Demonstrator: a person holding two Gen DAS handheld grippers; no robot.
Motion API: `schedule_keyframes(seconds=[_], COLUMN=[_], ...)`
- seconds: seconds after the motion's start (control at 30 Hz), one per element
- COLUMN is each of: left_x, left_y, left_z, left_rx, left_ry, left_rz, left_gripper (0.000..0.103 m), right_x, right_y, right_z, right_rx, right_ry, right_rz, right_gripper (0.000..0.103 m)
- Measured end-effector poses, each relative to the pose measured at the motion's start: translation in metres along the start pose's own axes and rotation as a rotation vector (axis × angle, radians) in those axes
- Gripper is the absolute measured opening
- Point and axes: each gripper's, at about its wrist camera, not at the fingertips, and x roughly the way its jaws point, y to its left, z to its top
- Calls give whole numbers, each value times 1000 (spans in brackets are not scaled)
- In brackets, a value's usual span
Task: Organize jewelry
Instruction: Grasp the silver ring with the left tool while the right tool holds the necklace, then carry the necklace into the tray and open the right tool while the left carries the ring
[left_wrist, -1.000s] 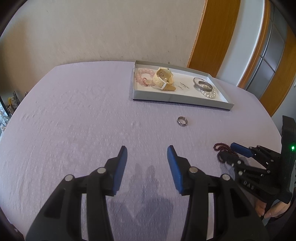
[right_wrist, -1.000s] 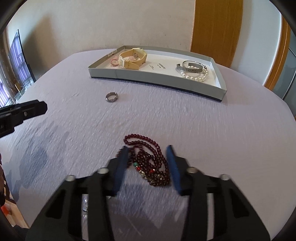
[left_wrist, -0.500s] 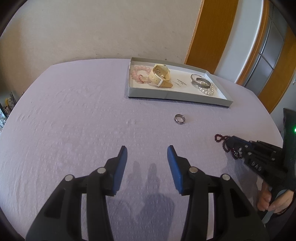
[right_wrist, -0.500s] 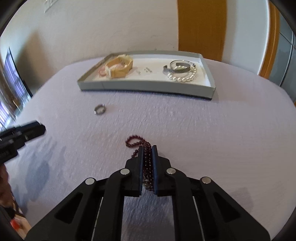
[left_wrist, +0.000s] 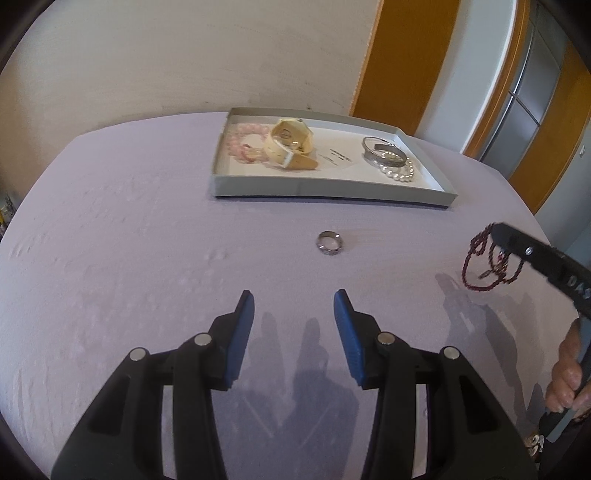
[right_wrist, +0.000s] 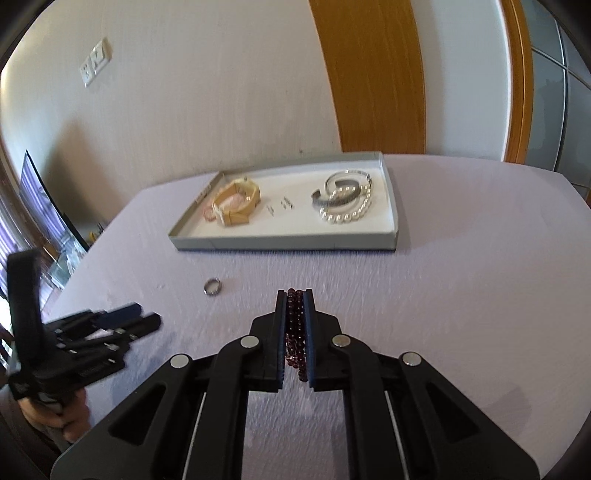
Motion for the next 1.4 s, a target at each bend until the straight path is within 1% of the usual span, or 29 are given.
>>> schedule_keyframes(seconds=[0.17,0.27,0.3,0.37,0.57,0.67,0.7,0.77,0.93,1.03,1.13,1.3,1.4], left_x=[23,39,43,50,63,66,67,67,65,62,58,43,28], left_y=[-18,-30,-35,-43,-53,-57,-58,-58,-57,-52,-47,-34,-25], left_z=[9,15,17,22,36,38,38,39,40,40,39,42,45], left_rx=[10,18,30,51,45,55,58,57,61,46,41,24,20], left_ry=[21,36,22,13,1,-7,-11,-13,-11,-1,-4,-25,-48], left_rz=[0,16,40,64,94,110,119,122,116,95,95,91,87], left_gripper=[45,45,44,43,43,39,31,22,21,21,21,21,21], right_x=[-3,-2,-1,0,5,8,8,10,11,7,3,-2,-3], right_y=[-7,-13,-15,-21,-35,-38,-39,-40,-38,-36,-35,-28,-23], right_z=[7,10,11,12,15,16,16,16,17,19,22,30,39], right_rx=[15,30,36,51,85,91,96,104,100,96,96,80,68], right_ry=[-17,-17,-15,-13,-6,-4,-3,1,2,-6,-18,-39,-51], right_rz=[20,30,32,39,51,54,56,63,64,64,67,68,54], right_gripper=[9,9,9,9,9,9,9,9,9,9,9,9,9])
